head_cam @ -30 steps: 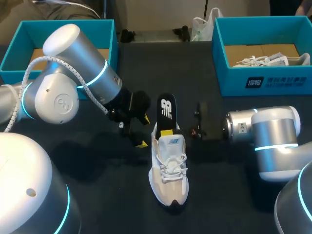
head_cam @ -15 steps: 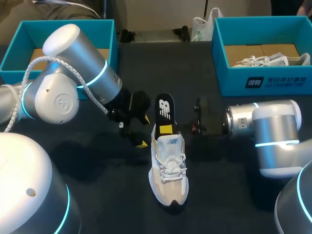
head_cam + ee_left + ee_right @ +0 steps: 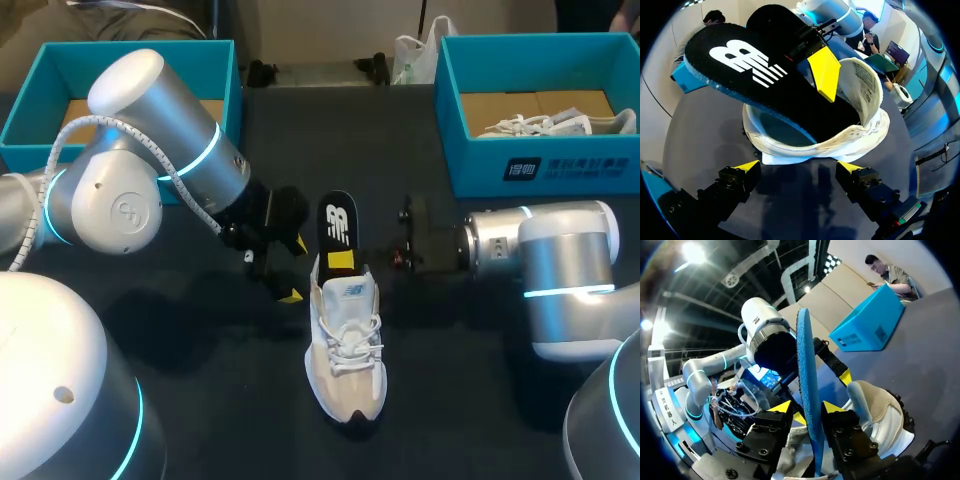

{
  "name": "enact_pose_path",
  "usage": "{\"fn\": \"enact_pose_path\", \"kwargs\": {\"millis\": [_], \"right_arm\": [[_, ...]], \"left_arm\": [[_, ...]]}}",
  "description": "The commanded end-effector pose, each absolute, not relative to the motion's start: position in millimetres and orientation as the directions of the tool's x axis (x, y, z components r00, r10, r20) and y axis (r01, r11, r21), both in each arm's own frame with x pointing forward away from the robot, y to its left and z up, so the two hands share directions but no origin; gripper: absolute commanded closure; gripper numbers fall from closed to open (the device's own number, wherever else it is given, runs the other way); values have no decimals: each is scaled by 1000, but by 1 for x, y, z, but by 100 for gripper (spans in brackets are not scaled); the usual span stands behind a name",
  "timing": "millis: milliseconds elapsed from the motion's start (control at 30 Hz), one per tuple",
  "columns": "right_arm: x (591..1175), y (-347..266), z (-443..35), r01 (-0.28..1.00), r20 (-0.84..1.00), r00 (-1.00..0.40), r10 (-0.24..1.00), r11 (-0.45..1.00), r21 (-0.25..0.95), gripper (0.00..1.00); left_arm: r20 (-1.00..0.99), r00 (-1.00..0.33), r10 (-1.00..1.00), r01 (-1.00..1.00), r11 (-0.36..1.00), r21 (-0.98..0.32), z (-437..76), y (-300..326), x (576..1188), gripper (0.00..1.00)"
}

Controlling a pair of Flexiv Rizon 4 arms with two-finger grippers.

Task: Take the shoe out of the shoebox, open the shoe tongue, remove and reinsert the insole, then place the shoe into the shoebox

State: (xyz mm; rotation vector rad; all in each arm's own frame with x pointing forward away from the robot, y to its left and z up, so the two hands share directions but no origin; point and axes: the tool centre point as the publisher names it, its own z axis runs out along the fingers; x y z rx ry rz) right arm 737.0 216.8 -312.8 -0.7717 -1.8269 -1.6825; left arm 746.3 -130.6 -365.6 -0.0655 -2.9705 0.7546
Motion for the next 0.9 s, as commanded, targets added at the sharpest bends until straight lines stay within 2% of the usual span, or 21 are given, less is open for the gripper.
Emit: {"fn": "enact_pose_path", "kwargs": {"millis": [33,267,367,400,433,900], "right_arm": [[740,218,-307,715,712,-699,62,64,697,63],[748,218,-299,695,690,-719,82,68,716,66],[753,216,-296,685,679,-728,89,57,727,71],[755,216,-296,684,678,-729,92,51,728,91],[757,215,-296,685,680,-727,93,47,727,100],[755,216,-320,745,740,-666,99,19,667,100]], "left_arm": [[60,-997,58,23,878,-478,-366,-130,745,0],[60,-997,58,23,878,-478,-366,-130,745,0],[60,-997,58,23,878,-478,-366,-130,745,0],[60,-997,58,23,878,-478,-366,-130,745,0],[60,-997,58,23,878,-478,-366,-130,745,0],[60,-997,58,23,878,-478,-366,-130,745,0]]}}
